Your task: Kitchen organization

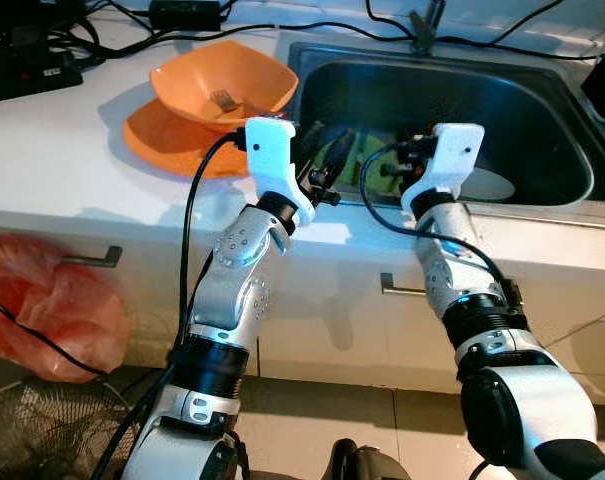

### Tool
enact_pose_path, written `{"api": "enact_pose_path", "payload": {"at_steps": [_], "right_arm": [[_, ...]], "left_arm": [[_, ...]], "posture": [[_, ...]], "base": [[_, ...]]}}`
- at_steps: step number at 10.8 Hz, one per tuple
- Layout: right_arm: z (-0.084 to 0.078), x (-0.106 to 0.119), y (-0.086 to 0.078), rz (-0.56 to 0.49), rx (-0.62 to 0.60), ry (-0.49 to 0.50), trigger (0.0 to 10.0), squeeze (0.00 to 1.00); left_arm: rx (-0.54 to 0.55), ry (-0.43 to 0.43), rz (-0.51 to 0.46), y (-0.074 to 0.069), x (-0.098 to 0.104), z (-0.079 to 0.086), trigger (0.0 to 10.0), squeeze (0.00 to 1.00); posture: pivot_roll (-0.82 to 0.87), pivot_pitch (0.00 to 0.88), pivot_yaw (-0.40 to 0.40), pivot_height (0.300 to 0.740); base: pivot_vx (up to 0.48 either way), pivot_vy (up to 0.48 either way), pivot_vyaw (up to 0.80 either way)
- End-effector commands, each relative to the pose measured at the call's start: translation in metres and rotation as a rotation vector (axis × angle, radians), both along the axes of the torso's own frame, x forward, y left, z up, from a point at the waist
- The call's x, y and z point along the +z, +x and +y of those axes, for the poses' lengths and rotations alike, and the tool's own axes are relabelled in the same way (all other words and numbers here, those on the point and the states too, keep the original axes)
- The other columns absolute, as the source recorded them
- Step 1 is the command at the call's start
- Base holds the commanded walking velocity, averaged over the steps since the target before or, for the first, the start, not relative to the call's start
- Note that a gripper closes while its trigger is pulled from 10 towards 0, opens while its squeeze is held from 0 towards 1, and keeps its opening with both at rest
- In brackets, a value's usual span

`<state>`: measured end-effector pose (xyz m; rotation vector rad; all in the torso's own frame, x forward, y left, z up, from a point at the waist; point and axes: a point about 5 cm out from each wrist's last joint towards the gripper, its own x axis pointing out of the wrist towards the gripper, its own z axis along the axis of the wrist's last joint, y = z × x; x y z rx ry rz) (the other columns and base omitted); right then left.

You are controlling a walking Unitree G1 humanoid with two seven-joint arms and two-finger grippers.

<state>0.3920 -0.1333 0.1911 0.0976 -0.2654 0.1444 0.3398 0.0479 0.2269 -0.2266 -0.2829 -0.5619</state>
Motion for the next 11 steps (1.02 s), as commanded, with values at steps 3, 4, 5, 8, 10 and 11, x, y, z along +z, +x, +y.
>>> {"api": "enact_pose_path", "payload": {"at_steps": [3, 4, 5, 8, 10, 11], "right_arm": [[-0.002, 0.003, 0.002, -0.02, -0.006, -0.001, 10.0, 0.0], [-0.002, 0.003, 0.002, -0.021, -0.005, 0.0, 10.0, 0.0], [-0.002, 0.003, 0.002, -0.025, -0.004, 0.001, 10.0, 0.0], [-0.004, 0.01, -0.002, -0.079, 0.0, 0.031, 10.0, 0.0], [-0.01, 0.015, -0.009, -0.131, -0.023, 0.047, 10.0, 0.0], [-0.012, 0.015, -0.01, -0.138, -0.027, 0.049, 10.0, 0.0]], "left_arm": [[0.045, 0.04, -0.03, 0.001, 0.003, 0.003, 10.0, 0.0], [0.06, 0.061, -0.033, 0.002, 0.001, 0.005, 10.0, 0.0], [0.083, 0.085, -0.028, 0.003, -0.004, 0.008, 10.0, 0.0], [0.164, 0.096, -0.04, 0.006, -0.006, 0.017, 10.0, 0.0], [0.208, 0.13, -0.056, 0.005, -0.011, 0.021, 10.0, 0.0], [0.213, 0.141, -0.059, 0.005, -0.012, 0.021, 10.0, 0.0]], "posture": [[0.1, 0.122, -0.044, 0.74], [0.1, 0.121, -0.044, 0.74], [0.1, 0.122, -0.043, 0.74], [0.09, 0.124, -0.044, 0.74], [0.07, 0.126, -0.04, 0.74], [0.07, 0.125, -0.039, 0.74]], "base": [[0.0, 0.0, 0.0], [0.0, 0.0, 0.0], [0.0, 0.0, 0.0], [0.0, 0.0, 0.0], [0.0, 0.0, 0.0], [0.0, 0.0, 0.0]]}}
